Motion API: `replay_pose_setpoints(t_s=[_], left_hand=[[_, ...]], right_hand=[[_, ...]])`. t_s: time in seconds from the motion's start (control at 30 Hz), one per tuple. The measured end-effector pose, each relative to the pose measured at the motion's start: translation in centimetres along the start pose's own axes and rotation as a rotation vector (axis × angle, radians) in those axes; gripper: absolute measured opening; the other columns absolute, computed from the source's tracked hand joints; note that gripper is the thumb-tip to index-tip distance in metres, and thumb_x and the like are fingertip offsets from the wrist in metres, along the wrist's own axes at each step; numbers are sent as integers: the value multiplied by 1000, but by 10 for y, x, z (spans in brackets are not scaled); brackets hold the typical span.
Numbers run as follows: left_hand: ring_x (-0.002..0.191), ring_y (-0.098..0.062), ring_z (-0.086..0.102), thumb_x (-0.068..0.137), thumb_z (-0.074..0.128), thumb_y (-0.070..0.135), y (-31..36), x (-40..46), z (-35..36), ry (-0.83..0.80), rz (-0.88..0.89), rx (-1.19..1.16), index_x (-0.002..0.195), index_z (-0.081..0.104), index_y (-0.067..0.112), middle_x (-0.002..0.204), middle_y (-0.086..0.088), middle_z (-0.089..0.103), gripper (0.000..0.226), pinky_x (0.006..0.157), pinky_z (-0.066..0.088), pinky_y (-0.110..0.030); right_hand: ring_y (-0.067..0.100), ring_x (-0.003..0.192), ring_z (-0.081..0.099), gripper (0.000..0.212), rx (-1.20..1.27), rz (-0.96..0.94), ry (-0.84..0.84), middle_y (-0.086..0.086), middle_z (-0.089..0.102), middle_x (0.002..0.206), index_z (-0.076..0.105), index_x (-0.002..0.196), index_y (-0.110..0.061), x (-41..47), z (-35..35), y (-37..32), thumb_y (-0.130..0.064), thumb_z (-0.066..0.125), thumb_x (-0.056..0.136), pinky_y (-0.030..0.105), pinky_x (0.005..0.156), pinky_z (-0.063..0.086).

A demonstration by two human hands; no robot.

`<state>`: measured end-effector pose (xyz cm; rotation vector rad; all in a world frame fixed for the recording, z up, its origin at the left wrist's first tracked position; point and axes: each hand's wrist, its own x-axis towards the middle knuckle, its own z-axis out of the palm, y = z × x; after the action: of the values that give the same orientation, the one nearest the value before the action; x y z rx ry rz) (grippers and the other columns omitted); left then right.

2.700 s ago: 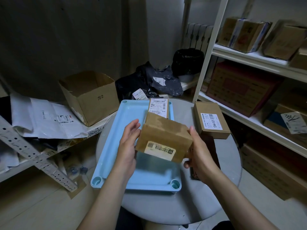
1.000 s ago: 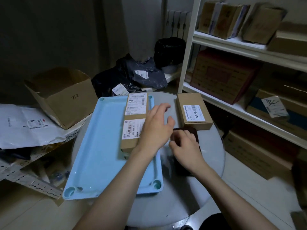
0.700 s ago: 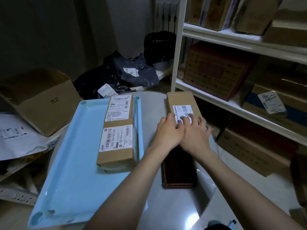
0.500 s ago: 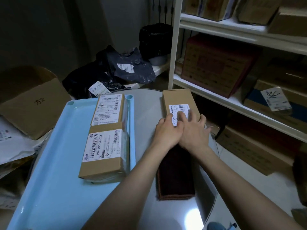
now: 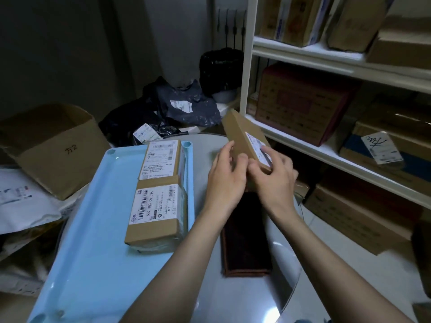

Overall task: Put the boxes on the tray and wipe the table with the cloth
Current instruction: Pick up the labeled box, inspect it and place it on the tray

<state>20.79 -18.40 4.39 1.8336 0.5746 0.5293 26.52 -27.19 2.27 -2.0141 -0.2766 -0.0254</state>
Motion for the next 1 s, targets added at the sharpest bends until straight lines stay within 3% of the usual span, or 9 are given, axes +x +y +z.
replay_pose_setpoints(t_s=[0.1, 0.17, 0.23, 0.33, 0.47, 0.6, 0.73, 0.83, 1.0], left_hand=[[116, 13, 46, 98, 45, 43, 23, -19, -27, 37, 80, -88, 143, 45, 32, 144, 10, 49, 46, 104, 35, -20], [129, -1, 47, 93, 49, 49, 30, -31, -47, 91, 92, -152, 141, 46, 33, 146, 10, 48, 50, 111, 36, -30], [128, -9, 52, 85, 57, 51, 31, -42, -63, 148, 53, -260, 139, 46, 31, 142, 8, 53, 59, 109, 42, -38], [109, -12, 66, 88, 68, 28, 26, -61, -83, 165, -54, -563, 139, 44, 23, 129, -2, 65, 56, 88, 55, -33], [103, -29, 70, 83, 73, 22, 15, -82, -108, 148, -129, -757, 137, 47, 25, 117, -10, 72, 60, 87, 58, -48], [92, -27, 71, 82, 72, 19, 7, -97, -142, 145, -126, -748, 131, 53, 26, 113, -9, 71, 53, 85, 57, -50], [95, -27, 71, 90, 66, 11, -2, -110, -162, 81, -119, -680, 128, 57, 28, 115, -10, 73, 42, 82, 59, -45], [94, -27, 71, 91, 64, 11, -5, -118, -168, 75, -125, -675, 127, 59, 28, 114, -10, 73, 40, 82, 58, -44], [100, -23, 71, 96, 59, 16, -11, -124, -174, 60, -127, -695, 132, 59, 25, 114, -3, 75, 37, 86, 58, -41]], right_hand=[[27, 112, 58, 55, 776, 337, -51, 8, 66, 124, 67, 116, -27, -29, -21, -29, -60, 49, 76, 39, 88, 46], [32, 111, 59, 57, 1248, 535, -219, 12, 68, 123, 68, 118, -21, -54, -37, -38, -60, 45, 82, 46, 92, 43], [35, 111, 58, 60, 1515, 679, -414, 14, 68, 124, 67, 120, -23, -86, -45, -44, -62, 43, 81, 51, 94, 39], [38, 111, 54, 65, 1641, 768, -594, 18, 65, 127, 68, 120, -19, -132, -38, -50, -62, 46, 76, 51, 87, 40], [39, 111, 53, 61, 1615, 760, -687, 22, 64, 125, 69, 117, -14, -164, -23, -50, -56, 43, 82, 53, 88, 41], [34, 96, 60, 40, 1287, 630, -564, 19, 67, 110, 74, 101, -11, -167, -19, -44, -39, 52, 83, 47, 87, 42], [28, 113, 65, 46, 921, 359, -595, 7, 70, 123, 62, 129, -25, -162, -27, -51, -44, 57, 88, 52, 98, 46], [23, 105, 70, 50, 763, 244, -617, -3, 72, 113, 60, 128, -37, -167, -26, -57, -39, 67, 79, 57, 90, 54], [16, 96, 71, 37, 697, 179, -515, -7, 73, 102, 62, 123, -39, -180, -22, -57, -25, 65, 89, 31, 68, 57]])
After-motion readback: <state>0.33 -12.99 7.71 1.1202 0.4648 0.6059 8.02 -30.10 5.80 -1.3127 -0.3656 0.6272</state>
